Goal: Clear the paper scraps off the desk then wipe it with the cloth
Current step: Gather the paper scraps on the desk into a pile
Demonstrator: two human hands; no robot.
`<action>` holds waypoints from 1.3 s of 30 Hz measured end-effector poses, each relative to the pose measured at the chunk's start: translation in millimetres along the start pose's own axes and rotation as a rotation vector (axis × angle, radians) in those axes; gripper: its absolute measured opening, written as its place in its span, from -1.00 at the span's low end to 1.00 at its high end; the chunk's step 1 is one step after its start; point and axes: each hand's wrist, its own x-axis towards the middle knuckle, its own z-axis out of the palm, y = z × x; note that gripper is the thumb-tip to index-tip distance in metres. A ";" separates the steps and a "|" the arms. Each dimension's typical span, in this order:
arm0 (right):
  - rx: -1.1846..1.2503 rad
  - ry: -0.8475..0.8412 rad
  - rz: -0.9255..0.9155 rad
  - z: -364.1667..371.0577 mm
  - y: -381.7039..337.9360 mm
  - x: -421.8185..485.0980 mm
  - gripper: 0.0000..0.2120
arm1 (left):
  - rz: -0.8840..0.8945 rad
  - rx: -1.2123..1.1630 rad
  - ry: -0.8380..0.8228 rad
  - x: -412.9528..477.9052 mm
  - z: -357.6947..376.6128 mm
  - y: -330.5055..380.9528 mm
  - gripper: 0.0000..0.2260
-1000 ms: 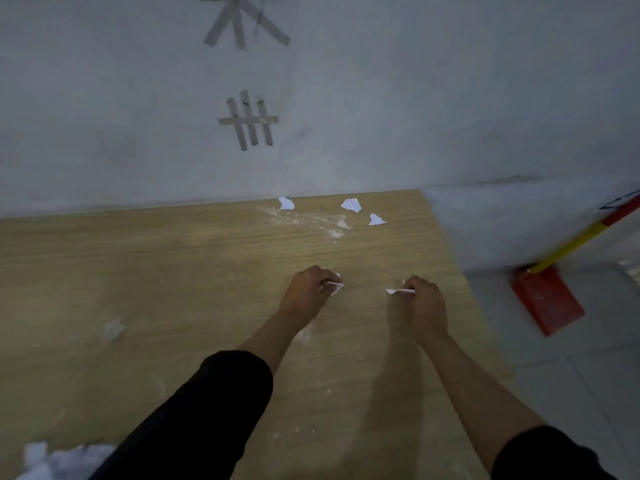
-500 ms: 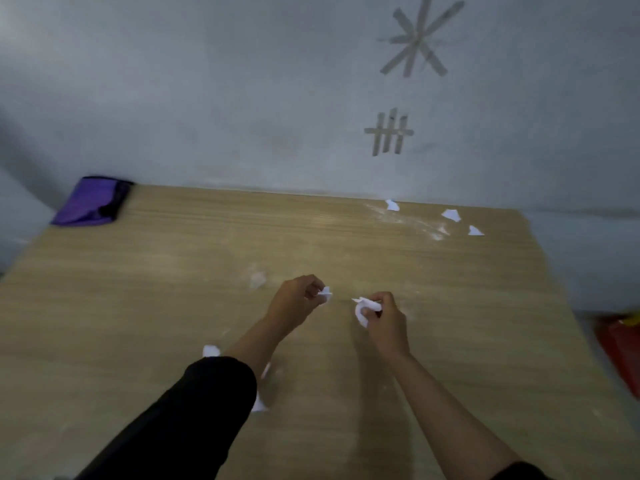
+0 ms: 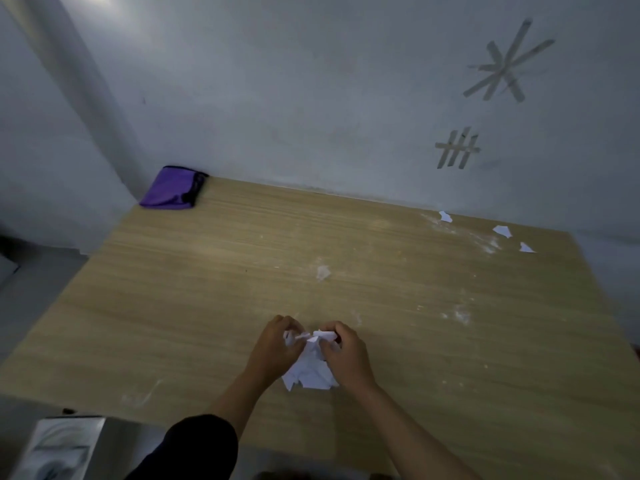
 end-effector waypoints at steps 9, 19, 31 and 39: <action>-0.214 -0.021 -0.018 -9.2 6.9 -2.1 -0.61 | -0.042 -0.040 -0.033 7.8 1.0 3.3 -0.65; -0.303 0.269 0.076 -107.8 42.2 43.4 -0.51 | 0.165 0.161 -0.041 86.0 49.0 68.8 -0.73; -0.329 0.498 0.232 -287.6 94.9 130.5 -0.56 | 0.268 0.194 -0.089 212.3 142.2 200.2 -0.72; -0.307 0.532 0.273 -357.3 143.1 180.5 -0.57 | 0.269 0.256 -0.122 280.7 196.2 236.4 -0.70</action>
